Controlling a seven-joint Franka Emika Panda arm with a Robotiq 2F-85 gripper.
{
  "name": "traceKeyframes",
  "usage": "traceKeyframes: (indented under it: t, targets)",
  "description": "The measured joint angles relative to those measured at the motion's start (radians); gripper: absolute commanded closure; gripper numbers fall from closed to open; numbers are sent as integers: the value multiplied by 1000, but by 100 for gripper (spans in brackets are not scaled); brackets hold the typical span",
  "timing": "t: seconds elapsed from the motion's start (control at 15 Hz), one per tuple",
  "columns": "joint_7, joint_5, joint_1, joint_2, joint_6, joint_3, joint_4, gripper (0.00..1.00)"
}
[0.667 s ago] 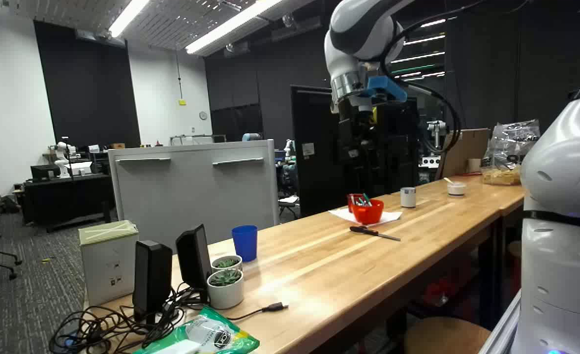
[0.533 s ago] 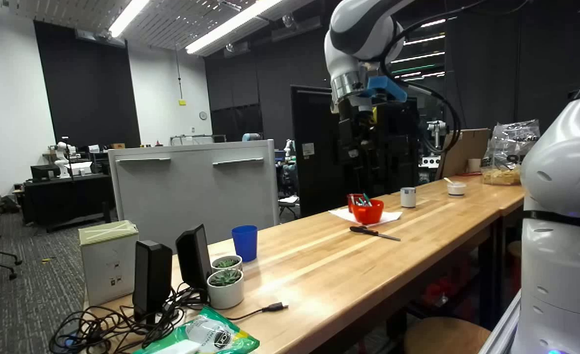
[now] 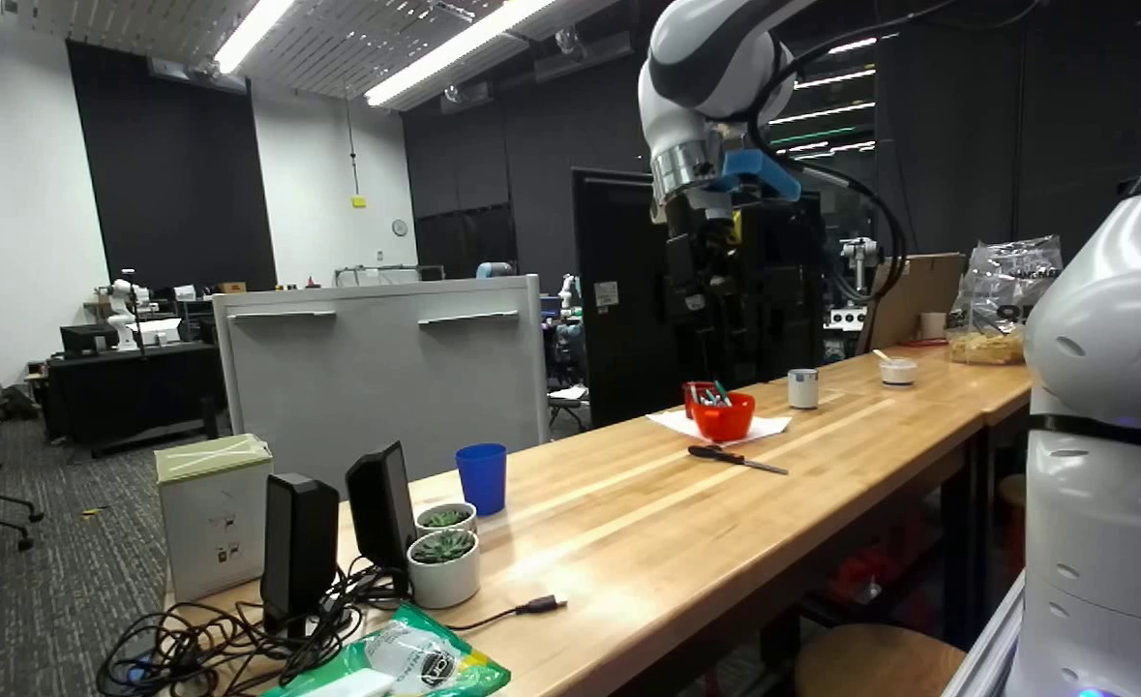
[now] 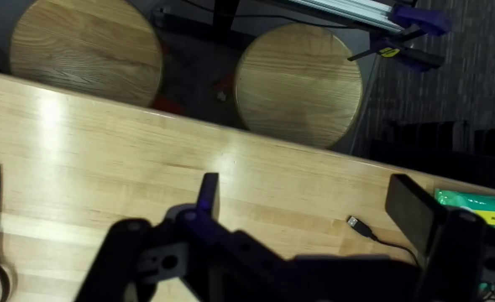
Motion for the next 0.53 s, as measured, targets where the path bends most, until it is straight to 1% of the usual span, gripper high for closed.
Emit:
traceKeyframes:
  t: [0.27, 0.53]
  targets:
    - [-9, -10, -20, 3, 1, -9, -8, 0]
    - [-82, -84, -51, 25, 0, -46, -22, 0]
